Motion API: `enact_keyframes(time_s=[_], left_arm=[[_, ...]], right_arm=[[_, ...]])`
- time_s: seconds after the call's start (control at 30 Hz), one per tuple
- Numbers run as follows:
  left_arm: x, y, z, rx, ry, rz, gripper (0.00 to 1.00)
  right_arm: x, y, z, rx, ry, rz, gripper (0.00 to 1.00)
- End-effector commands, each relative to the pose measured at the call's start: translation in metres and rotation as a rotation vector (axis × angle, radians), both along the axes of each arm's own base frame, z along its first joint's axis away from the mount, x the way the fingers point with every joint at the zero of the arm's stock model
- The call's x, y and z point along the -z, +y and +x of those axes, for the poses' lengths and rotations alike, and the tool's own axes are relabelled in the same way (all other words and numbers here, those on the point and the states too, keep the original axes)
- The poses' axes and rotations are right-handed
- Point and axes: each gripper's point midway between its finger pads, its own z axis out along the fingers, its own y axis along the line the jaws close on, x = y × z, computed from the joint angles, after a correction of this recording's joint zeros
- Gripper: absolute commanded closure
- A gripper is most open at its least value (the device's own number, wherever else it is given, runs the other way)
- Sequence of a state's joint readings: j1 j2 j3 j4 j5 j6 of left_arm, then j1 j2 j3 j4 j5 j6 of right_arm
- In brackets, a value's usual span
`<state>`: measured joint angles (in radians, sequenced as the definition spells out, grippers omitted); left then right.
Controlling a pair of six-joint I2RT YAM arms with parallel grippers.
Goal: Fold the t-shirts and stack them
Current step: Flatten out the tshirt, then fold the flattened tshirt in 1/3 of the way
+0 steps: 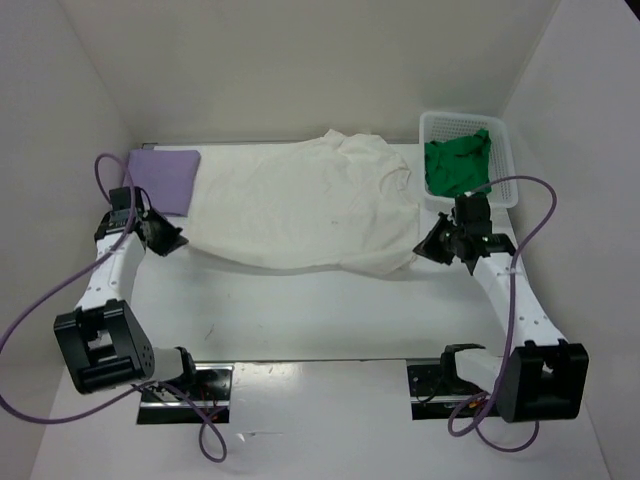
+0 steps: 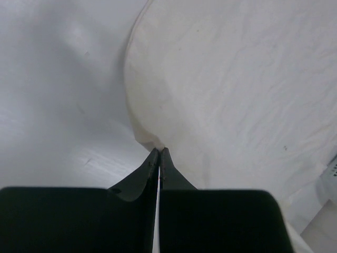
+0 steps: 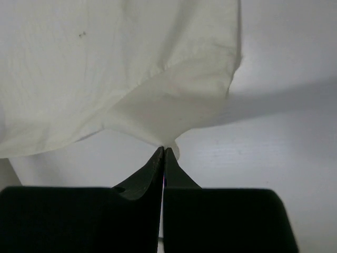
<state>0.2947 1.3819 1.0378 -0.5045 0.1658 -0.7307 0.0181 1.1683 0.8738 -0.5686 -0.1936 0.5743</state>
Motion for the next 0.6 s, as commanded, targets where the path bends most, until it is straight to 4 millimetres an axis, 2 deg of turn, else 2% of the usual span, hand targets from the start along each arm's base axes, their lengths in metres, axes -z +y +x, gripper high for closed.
enact_keyframes(time_s=[0.0, 0.03, 0.07, 0.1, 0.2, 0.23, 0.3, 0.37, 0.4, 0.5, 0.53, 0.57], left_arm=[[0.006, 0.006, -0.029, 0.0, 0.006, 0.056, 1.0], [0.018, 0.0, -0.046, 0.01, 0.048, 0.048, 1.0], [0.021, 0.0, -0.054, 0.003, 0.063, 0.034, 1.0], [0.024, 0.001, -0.06, 0.001, 0.07, 0.028, 1.0], [0.012, -0.007, -0.068, 0.011, 0.056, 0.002, 1.0], [0.007, -0.008, -0.071, 0.01, 0.058, -0.011, 1.0], [0.003, -0.009, -0.078, 0.015, 0.056, -0.016, 1.0], [0.002, -0.012, -0.08, 0.029, 0.054, -0.02, 1.0], [0.002, -0.015, -0.081, 0.036, 0.058, -0.033, 1.0], [0.011, -0.011, -0.067, 0.033, 0.047, -0.045, 1.0], [0.003, -0.011, -0.055, 0.038, 0.018, -0.06, 1.0], [0.006, -0.007, -0.043, 0.031, 0.011, -0.063, 1.0]], right_arm=[[-0.011, 0.021, -0.031, -0.029, 0.016, 0.098, 1.0], [-0.015, 0.023, -0.038, -0.031, 0.018, 0.113, 1.0], [-0.009, 0.024, -0.046, -0.035, 0.058, 0.12, 1.0], [-0.003, 0.028, -0.063, -0.051, 0.119, 0.118, 1.0], [0.002, 0.044, -0.096, -0.075, 0.21, 0.147, 1.0], [-0.018, 0.053, -0.101, -0.105, 0.152, 0.153, 1.0], [-0.025, 0.05, -0.116, -0.094, 0.169, 0.141, 1.0], [-0.034, 0.044, -0.12, -0.076, 0.154, 0.119, 1.0], [-0.038, 0.044, -0.122, -0.077, 0.145, 0.12, 1.0], [-0.042, 0.042, -0.096, -0.055, 0.101, 0.097, 1.0], [-0.05, 0.045, -0.069, -0.049, 0.043, 0.096, 1.0], [-0.05, 0.044, -0.053, -0.034, 0.016, 0.083, 1.0]])
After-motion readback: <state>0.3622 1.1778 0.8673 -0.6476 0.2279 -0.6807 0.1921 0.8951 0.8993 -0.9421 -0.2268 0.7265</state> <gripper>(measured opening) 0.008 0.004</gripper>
